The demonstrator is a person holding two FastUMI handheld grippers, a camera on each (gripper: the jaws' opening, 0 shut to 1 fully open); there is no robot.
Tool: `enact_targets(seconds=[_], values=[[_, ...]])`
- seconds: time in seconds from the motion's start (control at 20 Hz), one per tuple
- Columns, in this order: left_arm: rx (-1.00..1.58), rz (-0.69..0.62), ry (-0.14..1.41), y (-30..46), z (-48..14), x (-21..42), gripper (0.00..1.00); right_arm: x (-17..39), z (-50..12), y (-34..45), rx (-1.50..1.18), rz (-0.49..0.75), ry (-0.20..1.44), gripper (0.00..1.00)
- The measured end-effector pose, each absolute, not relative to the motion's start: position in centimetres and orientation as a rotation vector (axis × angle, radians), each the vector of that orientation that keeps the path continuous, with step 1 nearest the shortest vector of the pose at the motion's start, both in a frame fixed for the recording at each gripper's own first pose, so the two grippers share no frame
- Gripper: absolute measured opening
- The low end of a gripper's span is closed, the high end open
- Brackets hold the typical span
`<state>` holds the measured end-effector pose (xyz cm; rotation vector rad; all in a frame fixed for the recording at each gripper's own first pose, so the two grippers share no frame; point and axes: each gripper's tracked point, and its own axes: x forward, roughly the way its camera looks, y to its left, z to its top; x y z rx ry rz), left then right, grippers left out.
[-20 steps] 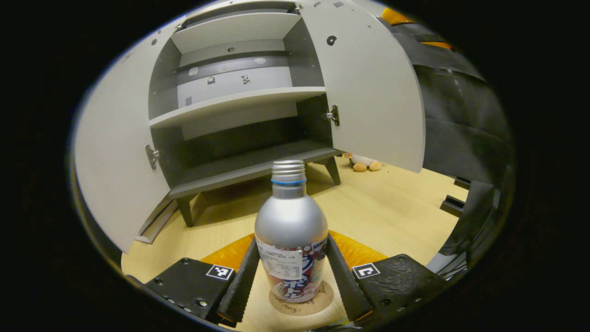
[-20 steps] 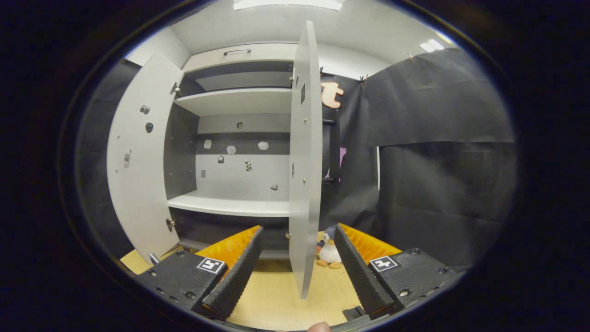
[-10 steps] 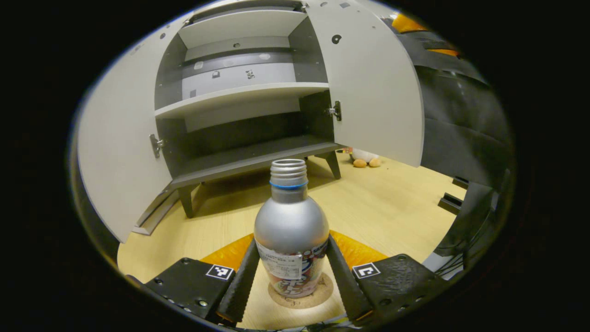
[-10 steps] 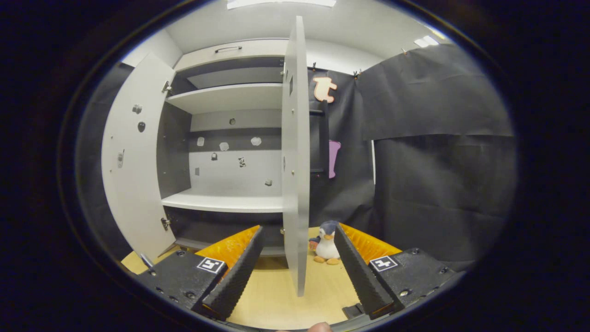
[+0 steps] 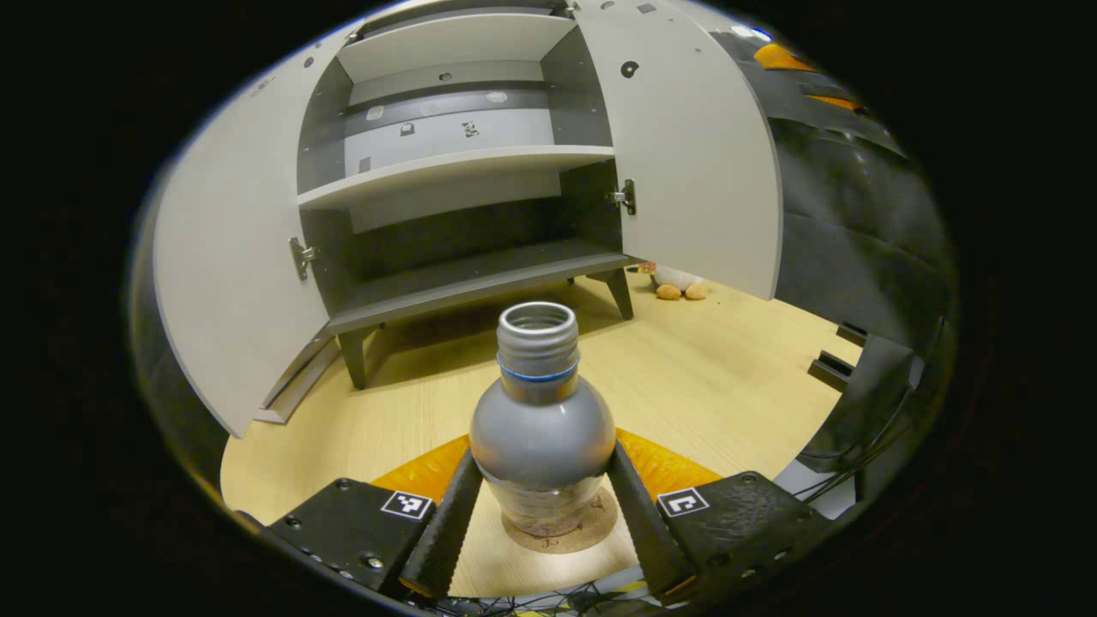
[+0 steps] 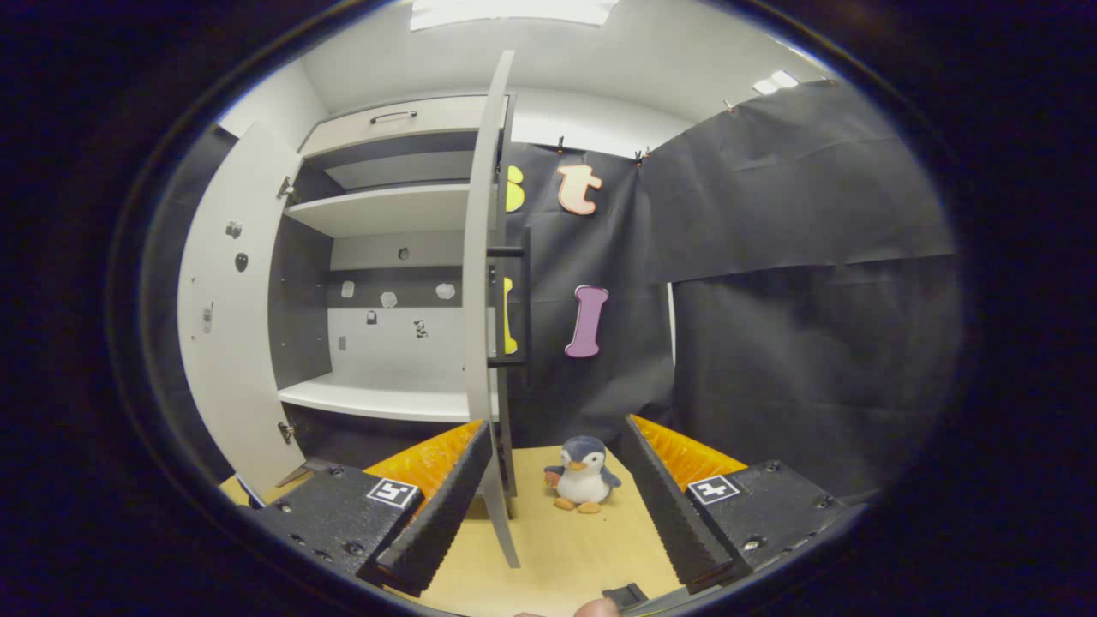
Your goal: Grasp the bottle in the cabinet with the left hand and place it on the coaster, then close the right door with the right hand and the left door with the left hand.
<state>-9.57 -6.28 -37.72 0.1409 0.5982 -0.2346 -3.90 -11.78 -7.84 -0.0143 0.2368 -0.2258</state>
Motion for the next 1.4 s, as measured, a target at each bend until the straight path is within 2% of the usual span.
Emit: enact_targets(seconds=[0.05,0.1,0.3,0.35,0.4,0.45,0.65,0.95,1.2,1.25,1.4], values=[[0.144,-0.232,0.603,-6.2,-37.7,-9.6,0.81,-3.7,-7.4,-12.6,-0.028,-0.239,0.226,0.96],[0.149,-0.23,0.607,-6.1,-37.6,-9.7,0.81,-3.5,-7.0,-13.3,-0.037,-0.251,0.21,0.99],[0.17,-0.217,0.617,-5.7,-36.9,-9.6,0.84,-2.5,-5.6,-15.5,-0.066,-0.277,0.164,0.99],[0.18,-0.209,0.635,-5.4,-37.0,-9.8,0.86,-2.2,-5.2,-16.0,-0.07,-0.282,0.153,0.96],[0.183,-0.209,0.64,-5.4,-36.7,-9.8,0.84,-2.0,-5.1,-16.3,-0.069,-0.283,0.144,0.99],[0.187,-0.207,0.648,-5.5,-36.6,-9.8,0.9,-1.7,-4.9,-16.5,-0.064,-0.281,0.136,0.99],[0.189,-0.198,0.652,-5.5,-35.5,-9.6,0.97,0.0,-4.6,-16.9,-0.05,-0.258,0.117,0.99],[0.194,-0.166,0.625,-4.9,-32.9,-8.6,0.98,3.4,-4.7,-16.1,-0.033,-0.192,0.1,0.99],[0.134,-0.113,0.572,-3.6,-28.3,-7.3,0.98,5.2,-4.7,-16.3,0.017,-0.172,0.105,0.95],[0.128,-0.107,0.558,-3.3,-27.3,-7.0,0.98,5.1,-4.6,-16.2,0.029,-0.16,0.105,0.98],[0.101,-0.093,0.513,-2.7,-24.2,-5.9,0.98,5.3,-4.3,-15.9,0.001,-0.122,0.114,0.97]])
